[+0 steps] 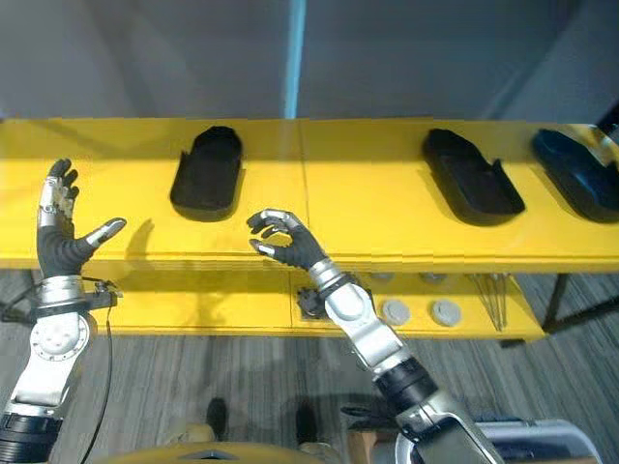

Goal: Move parts from the plastic box to the shelf.

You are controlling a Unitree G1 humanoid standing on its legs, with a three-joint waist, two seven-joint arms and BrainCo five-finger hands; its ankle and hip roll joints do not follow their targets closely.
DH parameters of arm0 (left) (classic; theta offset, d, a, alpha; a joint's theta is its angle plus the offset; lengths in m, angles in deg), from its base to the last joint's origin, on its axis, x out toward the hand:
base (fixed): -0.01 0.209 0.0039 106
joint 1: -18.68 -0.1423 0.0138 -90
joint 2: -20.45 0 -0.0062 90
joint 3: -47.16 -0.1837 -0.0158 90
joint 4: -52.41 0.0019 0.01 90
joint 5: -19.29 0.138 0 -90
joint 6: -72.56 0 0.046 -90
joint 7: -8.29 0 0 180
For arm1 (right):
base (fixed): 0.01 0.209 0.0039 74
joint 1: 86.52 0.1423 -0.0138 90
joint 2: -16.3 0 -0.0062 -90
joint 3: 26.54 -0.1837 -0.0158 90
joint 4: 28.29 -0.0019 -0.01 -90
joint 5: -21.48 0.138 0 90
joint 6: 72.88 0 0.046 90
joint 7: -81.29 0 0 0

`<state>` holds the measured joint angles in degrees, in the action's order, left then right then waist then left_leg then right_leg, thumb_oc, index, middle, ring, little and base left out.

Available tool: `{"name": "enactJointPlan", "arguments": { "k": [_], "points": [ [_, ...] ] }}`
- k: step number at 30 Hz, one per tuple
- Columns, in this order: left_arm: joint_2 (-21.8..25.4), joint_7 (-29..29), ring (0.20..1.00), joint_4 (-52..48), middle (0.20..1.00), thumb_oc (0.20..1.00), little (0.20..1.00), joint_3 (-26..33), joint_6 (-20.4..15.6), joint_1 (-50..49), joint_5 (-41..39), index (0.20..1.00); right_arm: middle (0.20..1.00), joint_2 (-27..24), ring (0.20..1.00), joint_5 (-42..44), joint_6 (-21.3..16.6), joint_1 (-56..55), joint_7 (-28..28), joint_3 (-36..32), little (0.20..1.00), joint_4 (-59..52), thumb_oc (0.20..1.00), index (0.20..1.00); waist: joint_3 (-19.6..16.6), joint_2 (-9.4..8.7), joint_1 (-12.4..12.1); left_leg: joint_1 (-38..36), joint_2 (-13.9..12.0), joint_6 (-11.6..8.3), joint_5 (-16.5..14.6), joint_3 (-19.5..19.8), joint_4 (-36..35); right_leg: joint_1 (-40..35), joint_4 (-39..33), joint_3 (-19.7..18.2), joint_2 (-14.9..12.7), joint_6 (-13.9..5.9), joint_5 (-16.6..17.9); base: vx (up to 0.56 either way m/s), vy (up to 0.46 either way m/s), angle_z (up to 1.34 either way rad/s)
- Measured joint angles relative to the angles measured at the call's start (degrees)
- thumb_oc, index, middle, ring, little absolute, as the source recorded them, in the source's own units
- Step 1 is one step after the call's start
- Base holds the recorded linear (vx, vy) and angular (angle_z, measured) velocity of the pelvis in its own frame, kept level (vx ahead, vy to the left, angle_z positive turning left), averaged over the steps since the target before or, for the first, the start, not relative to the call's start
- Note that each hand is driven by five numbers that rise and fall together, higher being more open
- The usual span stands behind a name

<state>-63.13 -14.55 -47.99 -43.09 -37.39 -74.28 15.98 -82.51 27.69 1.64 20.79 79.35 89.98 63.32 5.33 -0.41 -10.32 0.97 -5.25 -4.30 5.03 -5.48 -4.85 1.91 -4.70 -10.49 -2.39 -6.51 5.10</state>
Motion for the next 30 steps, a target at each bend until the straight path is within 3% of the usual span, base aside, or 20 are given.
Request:
{"name": "enactJointPlan", "arguments": {
  "k": [1, 3, 6, 12, 17, 24, 26, 30],
  "points": [
    [-0.7, 0.1, 1.000, 0.0, 1.000, 1.000, 1.000, 0.0, -0.1, -0.3, -0.6, 1.000, 0.200, 0.1, 0.200, 0.0, 0.3, 0.1, 0.0, 0.5, 0.200, 0.1, 0.200, 0.200, 0.1, -0.19, -1.3, 0.8, 0.2, 0.15, 0.1, 0.9, 0.0, -0.2, 0.0, 0.7, -0.2, -0.15, -0.2, 0.02, -0.013, 0.41],
    [-0.5, 0.4, 1.000, 0.0, 1.000, 1.000, 1.000, 0.0, -0.1, -0.1, -1.4, 1.000, 0.200, 0.0, 0.200, 0.0, 0.6, 0.5, 0.0, 0.6, 0.200, 0.9, 0.200, 0.200, 0.2, -0.50, -1.8, 1.0, 0.4, 0.17, 0.2, 1.7, 0.0, -0.2, 0.0, 1.6, -0.4, -0.17, -0.3, 0.01, 0.002, 0.34],
    [2.0, 0.6, 1.000, -0.1, 1.000, 1.000, 1.000, 0.3, -1.1, 1.1, -3.9, 1.000, 0.200, 0.3, 0.200, 0.1, 1.1, 4.3, 0.0, 1.6, 0.200, 6.1, 0.200, 0.200, 0.5, -1.46, -4.2, 2.2, 1.1, 0.37, 0.6, 3.7, -0.1, -0.5, 0.0, 3.4, -1.1, -0.27, -0.6, 0.01, 0.015, 0.31],
    [4.0, 1.4, 1.000, 0.0, 1.000, 1.000, 1.000, 0.0, -2.4, 1.1, -5.8, 1.000, 0.200, 4.4, 0.200, 0.7, 1.9, 6.1, -0.2, 1.8, 0.200, 9.4, 0.200, 0.200, 1.1, -1.88, -5.2, 3.6, 2.4, 0.80, 1.3, 5.6, 0.0, 0.1, 0.0, 5.3, -2.3, -0.32, -1.4, 0.01, 0.021, 0.23],
    [4.0, 2.5, 1.000, 0.0, 1.000, 1.000, 1.000, -2.1, -2.7, 1.1, -6.8, 1.000, 0.200, 8.4, 0.200, 1.3, 2.1, 8.2, -1.2, 3.9, 0.200, 17.7, 0.200, 0.200, 2.7, -1.50, -5.7, 4.4, 3.3, 1.00, 1.4, 6.8, 0.0, 0.2, 0.0, 6.8, -3.2, -0.84, -1.8, 0.01, 0.028, 0.13],
    [6.8, 3.3, 1.000, 0.0, 1.000, 1.000, 1.000, -2.1, -2.7, 1.7, -7.8, 1.000, 0.200, 8.5, 0.200, 1.3, 2.0, 11.3, -2.3, 4.0, 0.200, 17.8, 0.200, 0.200, 3.8, -0.34, -7.2, 5.4, 3.8, 0.81, 1.1, 7.3, 0.0, 0.9, 0.0, 7.5, -3.6, -1.08, -2.1, 0.00, 0.034, 0.05],
    [7.0, 3.3, 1.000, 0.0, 1.000, 1.000, 1.000, -2.7, -2.7, 2.1, -7.9, 1.000, 0.200, 9.5, 0.200, 1.2, 0.4, 15.2, -3.5, 3.5, 0.200, 22.1, 0.200, 0.200, 4.1, 0.35, -7.0, 6.9, 3.8, 0.98, 1.5, 7.4, 0.0, 2.4, -0.1, 7.8, -3.7, -1.01, -2.0, 0.00, 0.010, 0.02],
    [7.0, 3.5, 1.000, 0.3, 1.000, 1.000, 1.000, -5.1, -2.7, 4.2, -8.4, 1.000, 0.200, 10.7, 0.200, 1.1, 1.2, 19.0, -6.0, 1.5, 0.200, 25.5, 0.200, 0.200, 4.4, 0.81, -7.1, 7.2, 3.9, 1.09, 1.8, 7.7, 0.0, 2.6, 0.0, 7.9, -3.7, -1.00, -1.9, -0.01, 0.012, 0.03]
  ]
}}
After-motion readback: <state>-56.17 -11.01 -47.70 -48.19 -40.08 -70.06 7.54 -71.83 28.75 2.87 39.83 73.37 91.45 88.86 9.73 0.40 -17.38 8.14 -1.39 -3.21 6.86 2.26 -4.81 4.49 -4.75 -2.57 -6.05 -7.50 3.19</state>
